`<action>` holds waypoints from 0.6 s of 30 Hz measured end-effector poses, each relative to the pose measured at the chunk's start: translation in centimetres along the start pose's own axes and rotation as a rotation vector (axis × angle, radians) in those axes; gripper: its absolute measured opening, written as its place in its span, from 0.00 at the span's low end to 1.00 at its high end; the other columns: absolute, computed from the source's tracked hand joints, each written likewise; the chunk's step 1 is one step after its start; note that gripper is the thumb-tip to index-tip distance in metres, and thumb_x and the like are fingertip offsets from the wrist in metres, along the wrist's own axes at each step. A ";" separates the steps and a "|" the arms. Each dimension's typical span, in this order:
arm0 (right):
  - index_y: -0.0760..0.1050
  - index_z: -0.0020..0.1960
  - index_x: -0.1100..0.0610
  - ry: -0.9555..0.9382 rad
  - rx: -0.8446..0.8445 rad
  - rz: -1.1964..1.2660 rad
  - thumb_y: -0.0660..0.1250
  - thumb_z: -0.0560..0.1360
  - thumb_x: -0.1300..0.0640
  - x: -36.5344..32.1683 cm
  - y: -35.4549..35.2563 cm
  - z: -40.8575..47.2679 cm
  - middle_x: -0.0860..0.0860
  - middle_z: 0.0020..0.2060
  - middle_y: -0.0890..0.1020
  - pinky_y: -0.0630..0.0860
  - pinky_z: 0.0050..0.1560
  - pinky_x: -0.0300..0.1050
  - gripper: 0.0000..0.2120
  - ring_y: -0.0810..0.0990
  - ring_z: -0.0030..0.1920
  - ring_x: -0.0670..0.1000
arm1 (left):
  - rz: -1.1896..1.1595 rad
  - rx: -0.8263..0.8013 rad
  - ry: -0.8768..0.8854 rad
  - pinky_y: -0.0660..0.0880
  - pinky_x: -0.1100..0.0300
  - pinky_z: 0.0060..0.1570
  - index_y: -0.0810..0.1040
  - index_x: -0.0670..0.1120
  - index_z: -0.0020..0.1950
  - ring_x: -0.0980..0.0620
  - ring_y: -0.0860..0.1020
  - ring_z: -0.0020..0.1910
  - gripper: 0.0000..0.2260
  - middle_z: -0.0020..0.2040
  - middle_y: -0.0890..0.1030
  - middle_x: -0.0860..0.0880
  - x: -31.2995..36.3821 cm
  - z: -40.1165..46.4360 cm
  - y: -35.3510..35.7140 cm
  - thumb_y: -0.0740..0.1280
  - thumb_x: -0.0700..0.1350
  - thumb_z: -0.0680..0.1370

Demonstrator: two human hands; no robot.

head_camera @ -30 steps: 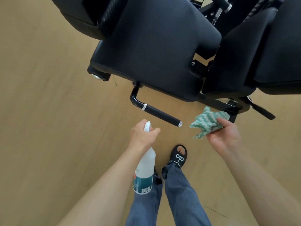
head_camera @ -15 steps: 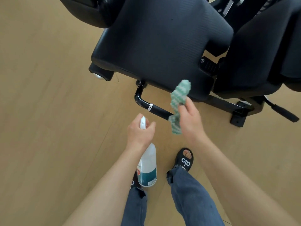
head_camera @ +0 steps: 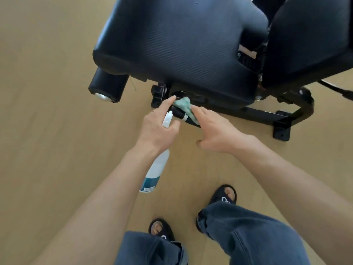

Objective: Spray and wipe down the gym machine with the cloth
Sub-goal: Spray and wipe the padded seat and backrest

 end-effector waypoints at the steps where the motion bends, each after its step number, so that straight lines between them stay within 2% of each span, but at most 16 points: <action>1: 0.64 0.63 0.49 0.037 0.039 -0.016 0.75 0.67 0.53 -0.1 0.0 0.6 0.45 0.47 0.72 0.74 0.42 0.49 0.30 0.75 0.50 0.53 | -0.005 0.003 0.015 0.80 0.55 0.53 0.68 0.61 0.78 0.51 0.79 0.50 0.27 0.58 0.80 0.52 -0.4 0.4 0.2 0.66 0.42 0.82; 2: 0.64 0.55 0.49 0.074 0.078 -0.026 0.74 0.67 0.51 -0.2 0.0 1.2 0.44 0.41 0.72 0.70 0.38 0.48 0.24 0.76 0.45 0.53 | -0.002 0.009 0.044 0.80 0.57 0.47 0.70 0.59 0.76 0.51 0.79 0.47 0.25 0.54 0.80 0.53 -0.8 0.7 0.5 0.66 0.42 0.81; 4: 0.66 0.47 0.48 0.127 0.156 -0.010 0.72 0.67 0.51 -0.2 0.1 2.2 0.44 0.38 0.74 0.64 0.33 0.44 0.16 0.76 0.41 0.53 | 0.012 0.054 0.126 0.79 0.57 0.41 0.72 0.55 0.68 0.50 0.79 0.44 0.19 0.48 0.79 0.54 -1.5 1.3 1.3 0.67 0.40 0.80; 5: 0.68 0.46 0.48 0.142 0.204 -0.011 0.71 0.67 0.52 -0.3 0.1 2.4 0.45 0.37 0.75 0.62 0.32 0.43 0.14 0.76 0.40 0.53 | 0.024 0.079 0.173 0.78 0.58 0.39 0.72 0.53 0.64 0.52 0.79 0.43 0.16 0.47 0.79 0.54 -1.8 1.5 1.7 0.68 0.39 0.79; 7: 0.67 0.47 0.49 0.182 0.320 -0.033 0.70 0.69 0.54 -0.5 0.8 2.1 0.45 0.38 0.74 0.64 0.35 0.45 0.12 0.75 0.41 0.54 | 0.036 0.118 0.264 0.74 0.66 0.36 0.71 0.51 0.61 0.55 0.78 0.42 0.15 0.44 0.78 0.55 -2.4 1.8 2.4 0.69 0.38 0.78; 9: 0.67 0.53 0.51 0.190 0.491 -0.090 0.70 0.69 0.57 -0.9 2.7 1.0 0.47 0.44 0.75 0.67 0.42 0.49 0.17 0.74 0.45 0.55 | 0.007 0.155 0.345 0.72 0.71 0.36 0.70 0.49 0.59 0.61 0.77 0.41 0.15 0.42 0.76 0.58 -2.7 2.0 2.8 0.71 0.37 0.78; 10: 0.68 0.59 0.54 0.180 0.571 -0.134 0.71 0.66 0.59 -1.2 4.0 0.3 0.50 0.50 0.75 0.69 0.48 0.51 0.23 0.74 0.49 0.57 | -0.007 0.176 0.392 0.72 0.72 0.36 0.70 0.49 0.58 0.63 0.77 0.40 0.15 0.41 0.76 0.58 -2.8 2.0 3.0 0.71 0.36 0.77; 12: 0.64 0.72 0.60 0.150 0.675 -0.197 0.72 0.62 0.64 -1.4 6.1 -0.7 0.56 0.61 0.73 0.68 0.64 0.54 0.40 0.72 0.60 0.60 | -0.025 0.198 0.477 0.74 0.69 0.36 0.69 0.48 0.57 0.60 0.77 0.40 0.15 0.41 0.76 0.57 -3.0 2.1 3.2 0.71 0.35 0.77; 13: 0.60 0.77 0.61 0.114 0.692 -0.191 0.71 0.62 0.66 -1.3 6.5 -1.2 0.57 0.65 0.71 0.66 0.69 0.54 0.45 0.70 0.64 0.60 | -0.031 0.194 0.500 0.76 0.66 0.36 0.69 0.48 0.57 0.58 0.78 0.41 0.15 0.42 0.77 0.55 -3.2 2.3 3.4 0.71 0.36 0.77; 15: 0.50 0.82 0.58 0.032 0.635 -0.072 0.69 0.65 0.69 -0.9 6.0 -2.0 0.54 0.71 0.67 0.63 0.71 0.48 0.49 0.65 0.70 0.57 | -0.060 0.176 0.527 0.79 0.60 0.35 0.69 0.47 0.58 0.53 0.79 0.39 0.14 0.43 0.78 0.50 -3.6 2.8 3.5 0.70 0.37 0.77; 17: 0.42 0.83 0.50 -0.014 0.481 0.095 0.68 0.69 0.69 0.1 4.7 -2.8 0.47 0.76 0.62 0.62 0.67 0.39 0.52 0.62 0.73 0.49 | -0.099 0.177 0.569 0.79 0.49 0.35 0.68 0.44 0.58 0.44 0.79 0.40 0.14 0.44 0.79 0.43 -3.9 3.0 3.5 0.69 0.35 0.77; 18: 0.41 0.83 0.46 -0.043 0.436 0.128 0.68 0.71 0.69 0.6 4.0 -3.1 0.44 0.77 0.61 0.62 0.65 0.36 0.52 0.62 0.72 0.46 | -0.101 0.183 0.586 0.79 0.46 0.35 0.68 0.44 0.58 0.42 0.79 0.40 0.14 0.45 0.79 0.42 -4.0 3.0 3.5 0.68 0.35 0.76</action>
Point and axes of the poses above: each hand's wrist, its own z-axis towards the middle knuckle, its own y-axis out of the palm, x = y × z, the point moved 4 cm from there along z, towards the middle knuckle
